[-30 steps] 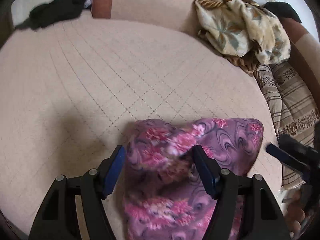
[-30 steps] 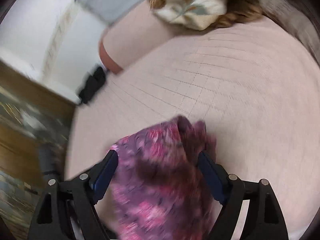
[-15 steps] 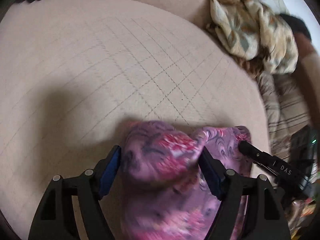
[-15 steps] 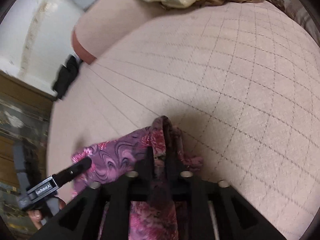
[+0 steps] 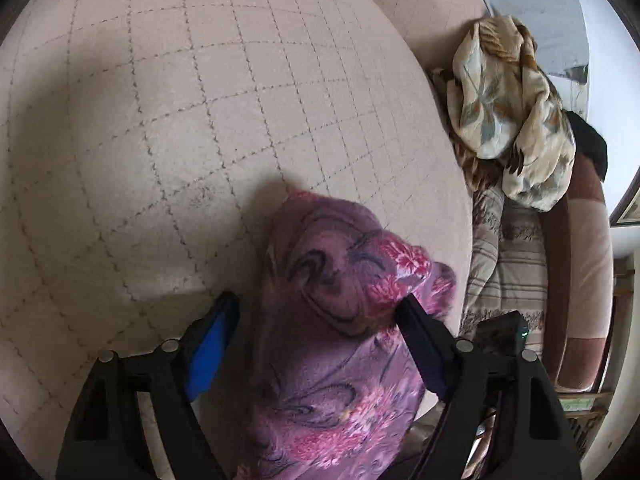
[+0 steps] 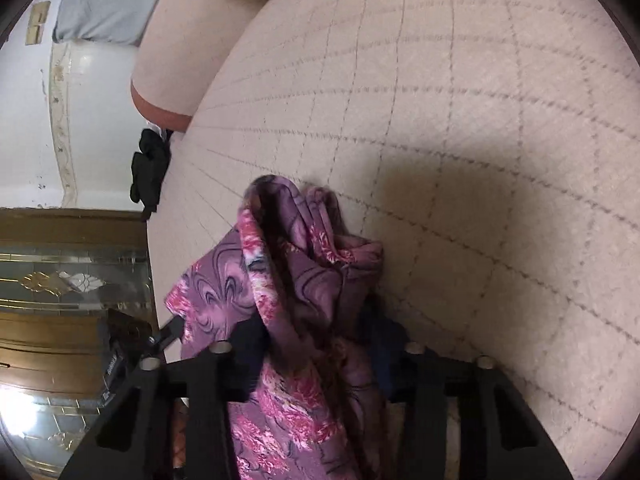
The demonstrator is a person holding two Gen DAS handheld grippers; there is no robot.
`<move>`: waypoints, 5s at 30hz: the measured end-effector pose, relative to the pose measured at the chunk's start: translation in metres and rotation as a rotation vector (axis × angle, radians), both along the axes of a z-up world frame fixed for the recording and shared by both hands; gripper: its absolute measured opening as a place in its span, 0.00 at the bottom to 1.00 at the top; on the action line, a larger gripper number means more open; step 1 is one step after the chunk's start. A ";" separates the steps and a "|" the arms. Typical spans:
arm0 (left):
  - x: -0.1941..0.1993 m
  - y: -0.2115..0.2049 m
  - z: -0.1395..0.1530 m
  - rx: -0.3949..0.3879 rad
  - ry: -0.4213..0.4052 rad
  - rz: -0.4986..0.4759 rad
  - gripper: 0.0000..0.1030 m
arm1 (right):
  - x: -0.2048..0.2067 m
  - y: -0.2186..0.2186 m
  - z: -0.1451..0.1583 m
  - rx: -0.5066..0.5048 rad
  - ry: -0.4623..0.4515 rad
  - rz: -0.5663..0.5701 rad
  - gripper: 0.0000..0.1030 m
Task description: Fold small clothes
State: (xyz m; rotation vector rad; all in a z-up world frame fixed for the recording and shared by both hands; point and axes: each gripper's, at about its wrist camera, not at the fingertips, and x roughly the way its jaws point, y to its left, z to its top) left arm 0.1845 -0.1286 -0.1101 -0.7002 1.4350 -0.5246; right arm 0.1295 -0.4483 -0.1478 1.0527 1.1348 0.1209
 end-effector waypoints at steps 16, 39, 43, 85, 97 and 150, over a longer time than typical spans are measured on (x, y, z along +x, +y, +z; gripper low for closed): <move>0.101 0.063 0.124 -0.127 -0.214 0.069 0.27 | 0.124 0.051 0.110 -0.029 -0.306 0.127 0.25; 0.006 0.061 0.007 0.241 -0.150 0.037 0.28 | 0.033 0.126 0.015 -0.217 -0.149 0.188 0.12; -0.015 0.087 0.026 0.099 -0.192 0.119 0.09 | 0.018 0.114 0.030 -0.190 -0.184 0.122 0.08; 0.200 0.054 0.012 0.177 -0.229 0.146 0.78 | 0.259 0.073 0.046 -0.255 -0.306 0.085 0.42; 0.188 0.039 0.028 0.199 -0.373 0.130 0.08 | 0.259 0.074 0.056 -0.322 -0.278 0.059 0.06; -0.025 0.069 0.005 0.210 -0.168 0.063 0.54 | 0.022 0.141 0.029 -0.291 -0.131 0.199 0.50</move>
